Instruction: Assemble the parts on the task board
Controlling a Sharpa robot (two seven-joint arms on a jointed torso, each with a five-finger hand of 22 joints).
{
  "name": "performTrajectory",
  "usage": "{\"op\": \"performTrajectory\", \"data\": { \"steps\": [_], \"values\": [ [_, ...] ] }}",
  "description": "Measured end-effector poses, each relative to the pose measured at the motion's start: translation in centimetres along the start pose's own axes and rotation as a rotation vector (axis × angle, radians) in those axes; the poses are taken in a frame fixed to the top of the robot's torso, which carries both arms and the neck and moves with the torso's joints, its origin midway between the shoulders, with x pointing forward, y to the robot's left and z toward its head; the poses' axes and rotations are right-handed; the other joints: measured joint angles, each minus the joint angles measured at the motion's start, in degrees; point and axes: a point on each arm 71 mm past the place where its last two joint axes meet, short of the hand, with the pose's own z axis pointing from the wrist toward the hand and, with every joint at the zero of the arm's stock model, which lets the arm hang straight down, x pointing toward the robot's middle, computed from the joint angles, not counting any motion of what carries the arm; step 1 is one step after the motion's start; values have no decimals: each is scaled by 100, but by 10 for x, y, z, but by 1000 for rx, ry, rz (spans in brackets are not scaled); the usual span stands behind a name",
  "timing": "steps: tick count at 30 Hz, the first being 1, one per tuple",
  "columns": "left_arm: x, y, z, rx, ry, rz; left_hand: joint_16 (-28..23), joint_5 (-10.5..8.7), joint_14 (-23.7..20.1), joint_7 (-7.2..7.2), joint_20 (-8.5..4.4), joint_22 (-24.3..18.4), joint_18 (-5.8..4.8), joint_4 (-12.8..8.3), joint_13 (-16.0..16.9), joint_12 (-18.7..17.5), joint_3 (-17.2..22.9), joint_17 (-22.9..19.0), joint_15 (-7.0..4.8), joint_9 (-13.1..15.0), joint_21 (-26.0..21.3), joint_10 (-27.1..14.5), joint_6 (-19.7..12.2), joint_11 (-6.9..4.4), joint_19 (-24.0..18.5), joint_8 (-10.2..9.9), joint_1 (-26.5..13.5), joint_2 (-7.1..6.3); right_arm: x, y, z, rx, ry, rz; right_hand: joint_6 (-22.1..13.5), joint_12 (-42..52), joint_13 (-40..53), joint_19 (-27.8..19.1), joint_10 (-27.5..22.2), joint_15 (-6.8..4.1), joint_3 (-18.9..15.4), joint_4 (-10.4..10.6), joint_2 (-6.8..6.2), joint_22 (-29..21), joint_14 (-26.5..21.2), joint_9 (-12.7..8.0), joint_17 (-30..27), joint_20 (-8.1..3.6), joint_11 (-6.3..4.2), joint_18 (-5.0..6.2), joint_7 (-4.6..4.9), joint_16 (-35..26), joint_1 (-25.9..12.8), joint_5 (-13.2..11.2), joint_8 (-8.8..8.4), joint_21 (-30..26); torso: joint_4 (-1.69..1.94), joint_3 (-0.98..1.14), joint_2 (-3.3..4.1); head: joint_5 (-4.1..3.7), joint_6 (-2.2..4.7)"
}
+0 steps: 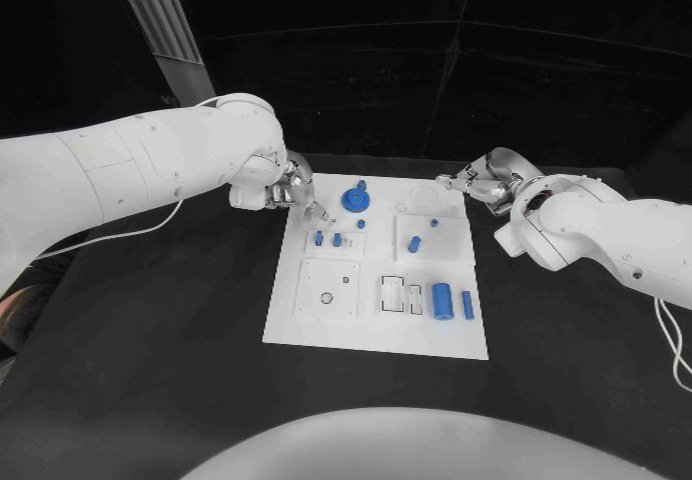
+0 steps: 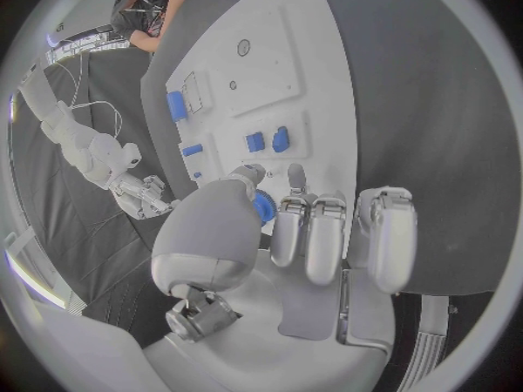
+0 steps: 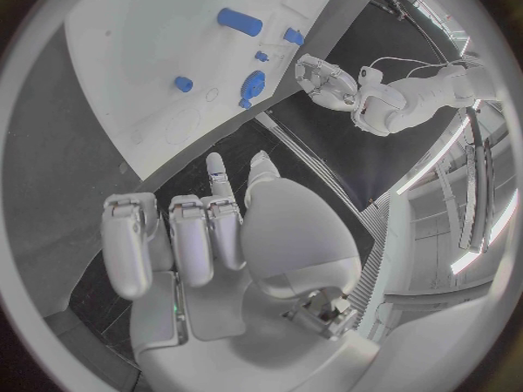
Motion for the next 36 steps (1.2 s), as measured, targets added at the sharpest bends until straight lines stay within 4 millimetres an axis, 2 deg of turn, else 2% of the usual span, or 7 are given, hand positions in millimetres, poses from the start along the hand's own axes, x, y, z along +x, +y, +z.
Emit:
{"op": "performTrajectory", "data": {
  "steps": [7, 10, 18, 23, 29, 36],
  "values": [
    [-1, 0, 2, -8, 32, 15, 0, 36, 0, -20, 0, 0, 0, -15, 0, 0, 16, 0, 0, -5, 0, 19, 20, -18, 0, 0, 39, 13, 0, 0, 0, 0, 0, 0, 0, 0, 0, 0, 0, 0, 0, 0, 0, 0, 0, 0, 0, 0, 0, 0, 0, 0, 0, 0, 0, 0, 0, 1, -1, 5, 3],
    [-1, -1, 3, -6, 42, 21, 0, 36, 17, -20, -14, 0, 0, -14, 0, 0, 64, 0, -25, -31, 0, 19, 20, -18, 14, 0, 171, 20, 0, 0, 0, 0, 1, 0, 0, 0, 0, 0, 0, 0, 0, 0, 0, 0, 0, 0, -1, 0, 0, 0, 0, 0, 0, 0, 0, 0, 0, 3, -1, 7, -2],
    [1, -4, 5, -2, 63, 33, 0, 36, 0, -20, -20, 0, 0, 6, 0, 0, 119, 0, -41, -208, 23, 19, 20, -18, 20, -236, 301, 38, 0, 0, 0, -1, 1, 0, 0, 0, 0, 0, 0, 0, 0, 0, 0, 0, 0, 0, -1, 0, 0, 0, 0, 0, 0, 0, 0, 0, 0, 5, -1, 8, -10],
    [3, -8, 7, 2, 76, 37, 0, 28, 0, 3, -20, 0, 0, -8, 0, 0, 133, 0, -41, -268, 23, 18, 43, -18, 20, -313, 325, 62, 0, 0, 0, -1, 1, 0, 0, 0, 0, 0, 0, 0, -16, -16, 0, 0, 0, 5, -1, 0, 0, 0, 0, 0, 0, 0, 0, 0, 0, 4, -1, -4, -11],
    [5, -12, 10, 7, 90, 41, 0, -176, 0, 14, -20, 0, 0, -8, 0, 0, 133, 0, -41, -382, 23, 18, 96, -18, 20, -441, 323, 64, 1, 1, 0, -1, 2, 1, 0, 0, 0, 0, 0, 0, -16, -16, 0, 0, 0, 4, -1, 0, 0, 0, 0, 0, 0, 0, 0, 0, 0, 3, -1, -9, -15],
    [6, -11, 11, 4, 100, 37, 0, -704, 0, 41, -20, 0, -1, -1, 0, 0, 42, 0, -41, -464, 22, 18, 164, -18, 20, -513, 230, 157, 1, 1, 0, -1, 2, 1, 0, 0, 0, 0, 0, 0, -16, -16, 0, 0, 0, 4, -1, 0, 0, 0, 0, 0, 0, 0, 0, 0, 2, 3, -1, -18, -20]
  ]
}}
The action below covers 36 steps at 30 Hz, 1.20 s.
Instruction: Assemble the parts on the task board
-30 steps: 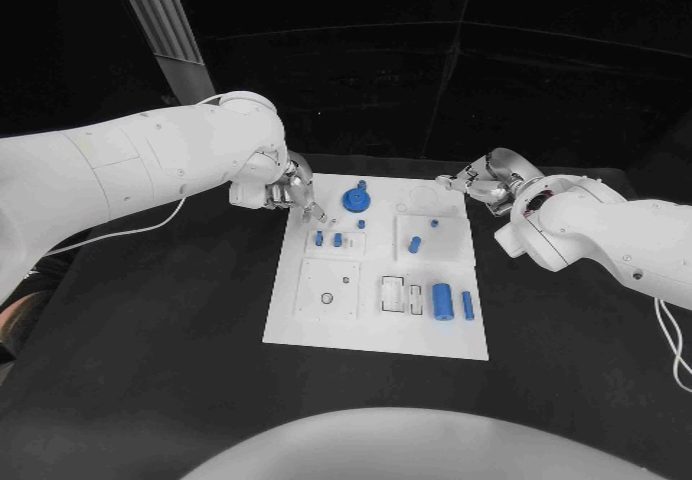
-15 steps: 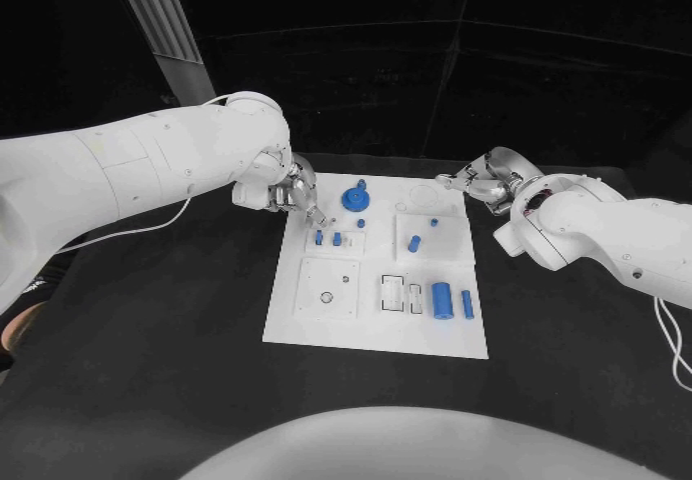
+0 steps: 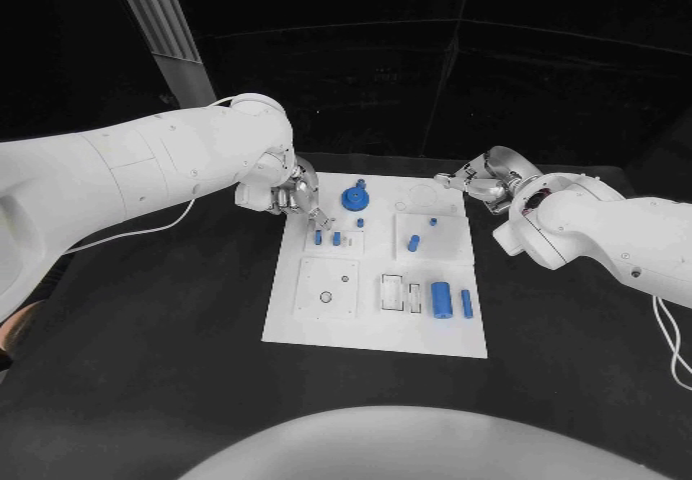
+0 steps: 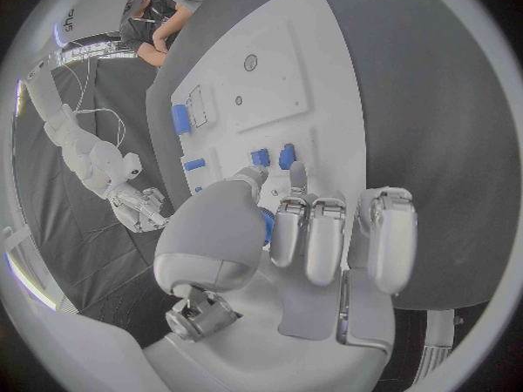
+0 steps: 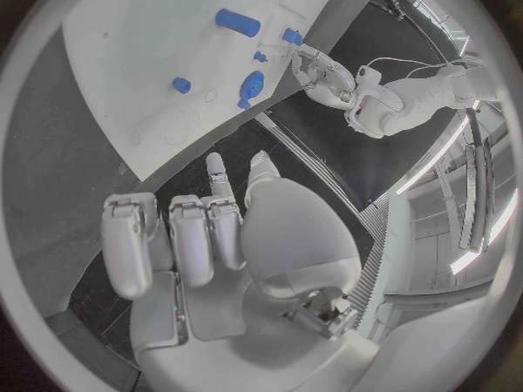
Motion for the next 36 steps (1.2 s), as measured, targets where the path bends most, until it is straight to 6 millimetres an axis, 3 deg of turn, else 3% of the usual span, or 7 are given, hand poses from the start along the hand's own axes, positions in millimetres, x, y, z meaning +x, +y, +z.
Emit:
{"op": "performTrajectory", "data": {
  "steps": [4, 7, 10, 20, 34, 36],
  "values": [
    [1, 1, 1, -3, 5, -1, 0, -301, 0, -20, 0, 0, 0, 9, 0, 0, -22, 0, 0, -16, 0, 0, 21, 0, 0, -22, 39, 51, 0, 0, 0, 0, 0, 0, 0, 0, 0, 0, 0, 0, 0, 0, 0, 0, 0, 0, 0, 0, 0, 0, 0, 0, 0, 0, 0, 0, 2, 0, -2, -3, 0],
    [1, 1, 1, -5, 7, -2, 0, -1041, 0, -41, 0, 0, 0, -2, 0, 0, -11, 0, 0, -20, 0, 0, 41, 0, 0, -22, 296, 240, 0, 0, 0, 0, 0, 0, 0, 0, 0, 0, 0, 0, 0, 0, 0, 0, 0, 0, 0, 0, 0, 0, 0, 0, 0, 0, 0, 0, 3, 0, -3, -5, 2],
    [2, 1, 2, -7, 10, -2, 0, -1342, 0, -20, 0, 0, 0, -8, 0, 0, -5, 0, 0, -25, 0, 0, 61, 0, 0, -22, 459, 281, 0, 0, 0, 0, 0, 0, 0, 0, 0, 0, 0, 0, 0, 0, 0, 0, 0, -1, 0, 0, 0, 0, 0, 0, 0, 0, 0, 0, 3, 0, -3, -5, 3],
    [3, 0, 3, -15, 18, -1, 0, -1390, 0, -41, 0, 0, 0, -29, 2, 0, 16, 0, 0, -26, 0, 0, 81, 1, 0, -43, 833, 357, 0, 0, 0, -1, 1, 0, 0, 0, 0, 0, 0, 0, 0, 0, 0, 0, 0, -1, 0, 0, 0, 0, 0, 0, 0, 0, 0, 0, 3, 0, -4, -6, 6],
    [4, -2, 6, -17, 22, 0, 0, -1390, 0, -41, 0, 0, 0, -22, 3, 0, 43, 0, 0, -31, 0, -1, 81, 1, 0, -44, 891, 372, 1, 1, 0, -1, 1, 0, 0, 0, 0, 0, 0, 0, 0, 0, 0, 0, 0, -2, -1, 0, 0, 0, 0, 0, 0, 0, 0, 0, -2, -1, -1, -15, 2],
    [3, -3, 7, -18, 23, -1, 0, -1324, 0, -41, 0, 0, 0, -22, 3, 0, 43, 0, 1, -39, 0, -1, 81, 1, 0, -44, 891, 372, 1, 1, 0, -1, 1, 0, 0, 0, 0, 0, 0, 0, 0, 0, 0, 0, 0, -2, -1, 0, 0, 0, 0, 0, 0, 0, 0, 0, -2, -1, -1, -18, 2]
  ]
}}
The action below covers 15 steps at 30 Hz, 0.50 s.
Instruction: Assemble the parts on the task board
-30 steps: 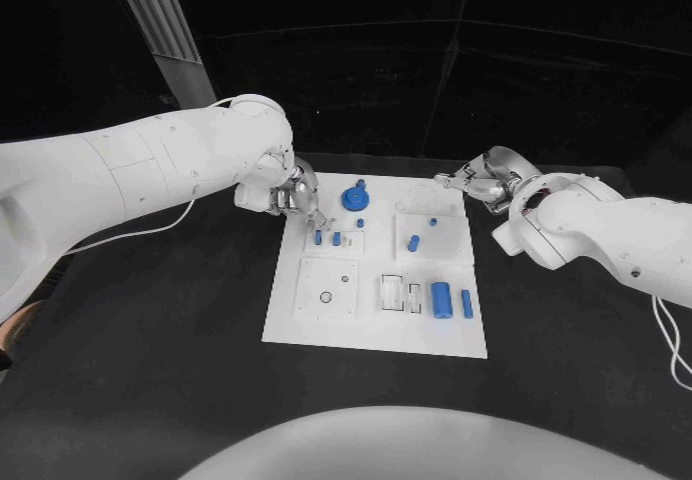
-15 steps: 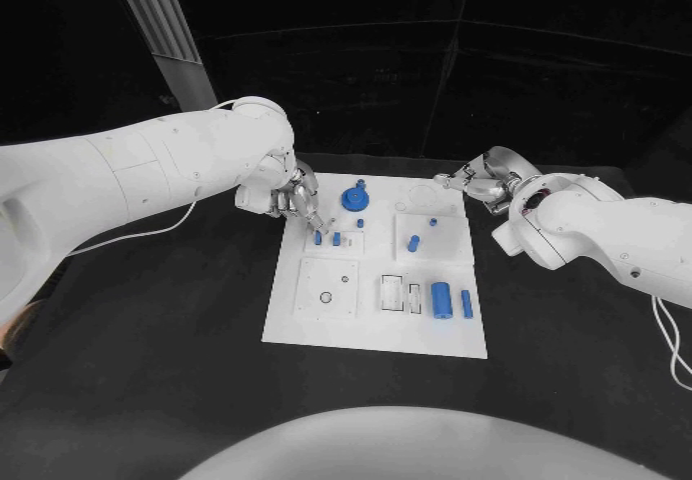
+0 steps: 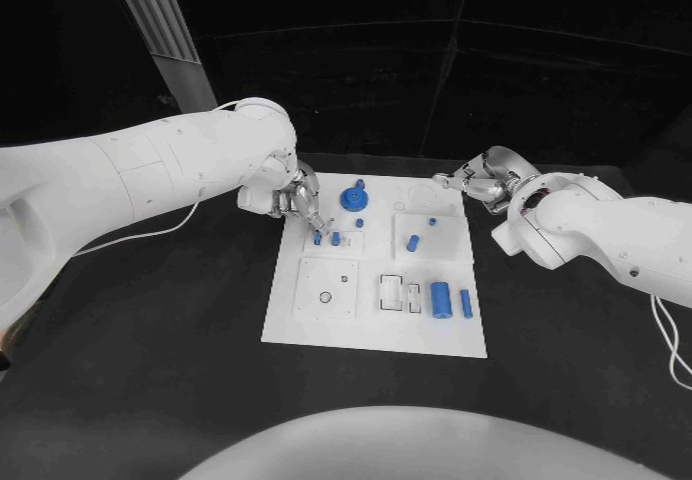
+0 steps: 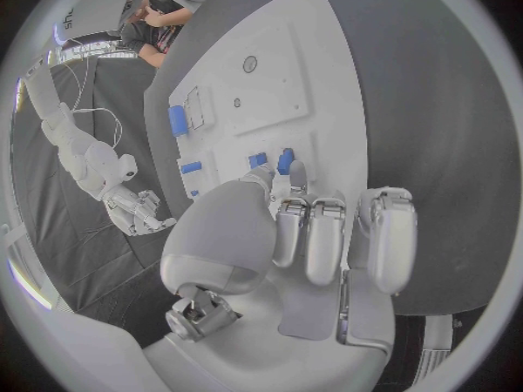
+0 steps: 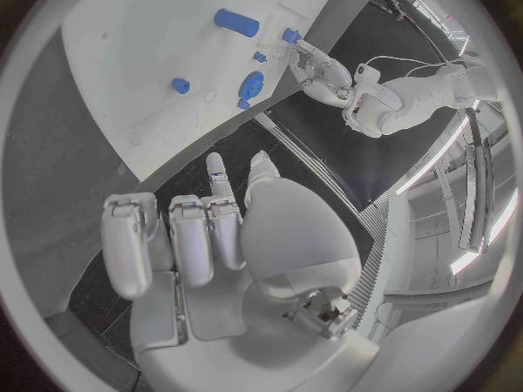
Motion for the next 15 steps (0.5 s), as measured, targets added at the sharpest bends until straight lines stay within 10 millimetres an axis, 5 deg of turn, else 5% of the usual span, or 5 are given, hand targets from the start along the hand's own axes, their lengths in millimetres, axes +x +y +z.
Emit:
{"op": "performTrajectory", "data": {
  "steps": [11, 15],
  "values": [
    [-1, 0, 1, -3, 1, -3, 0, 301, 0, 0, 0, 0, 0, 32, 0, 0, -32, 0, 0, -13, 0, 0, 0, 0, 0, -27, -64, 10, 0, 0, 0, 0, 0, 0, 0, 0, 0, 0, 0, 0, 0, 0, 0, 0, 0, 0, 0, 0, 0, 0, 0, 0, 0, 0, 0, 0, 0, 1, 1, -7, -4],
    [0, -1, 2, -2, 6, 0, 0, 702, 0, -21, 0, 0, 0, -3, 0, 0, 2, 0, 0, -13, 0, 0, 21, 0, 0, -27, 24, -11, 0, 0, 0, 0, 0, 0, 0, 0, 0, 0, 0, 0, 0, 0, 0, 0, 0, -1, 0, 0, 0, 0, 0, 0, 0, 0, 0, 0, 0, 1, 1, -9, -8]
  ]
}}
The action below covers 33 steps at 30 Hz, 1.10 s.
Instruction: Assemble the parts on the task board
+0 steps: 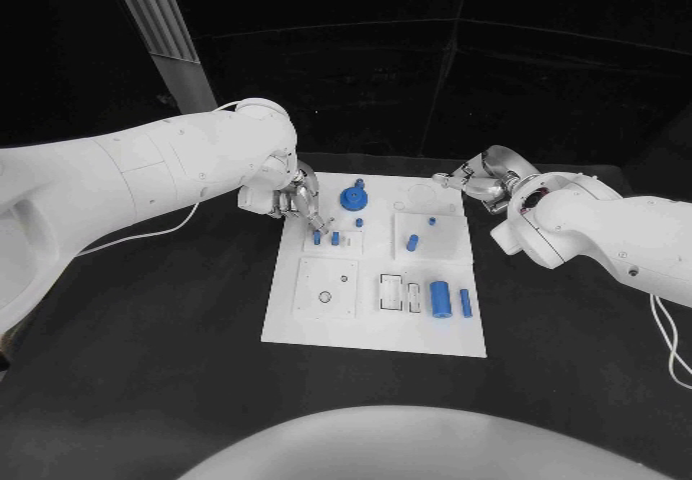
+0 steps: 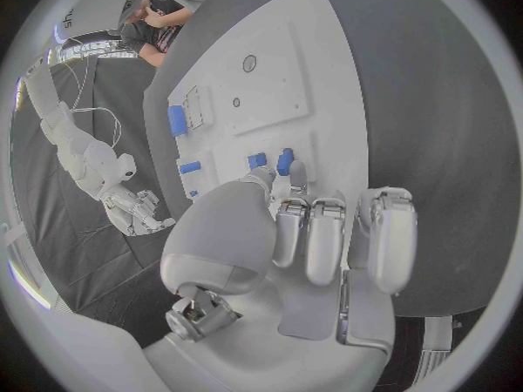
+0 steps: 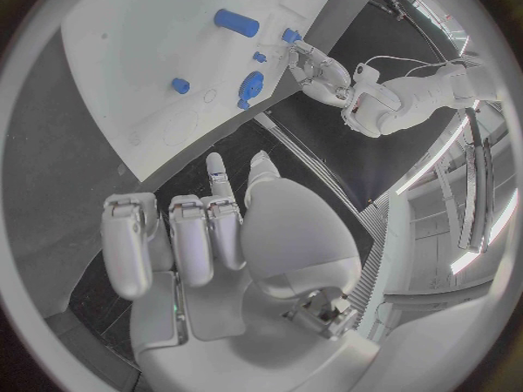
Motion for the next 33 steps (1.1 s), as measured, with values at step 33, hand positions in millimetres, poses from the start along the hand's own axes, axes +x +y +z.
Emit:
{"op": "performTrajectory", "data": {
  "steps": [33],
  "values": [
    [2, 3, 2, 23, 3, -31, 0, 1158, 0, -5, -39, 0, 0, -197, -1, 0, 1193, 0, -42, 137, 0, 1, 53, -43, -1, 61, 720, -451, 0, 0, 0, 1, -1, 0, 0, 0, 0, 0, 0, 0, -16, 16, 31, 0, 0, -1, 0, 0, 0, 1, 0, 0, 31, 0, 21, 0, 6, -1, -3, -3, -10]
  ]
}}
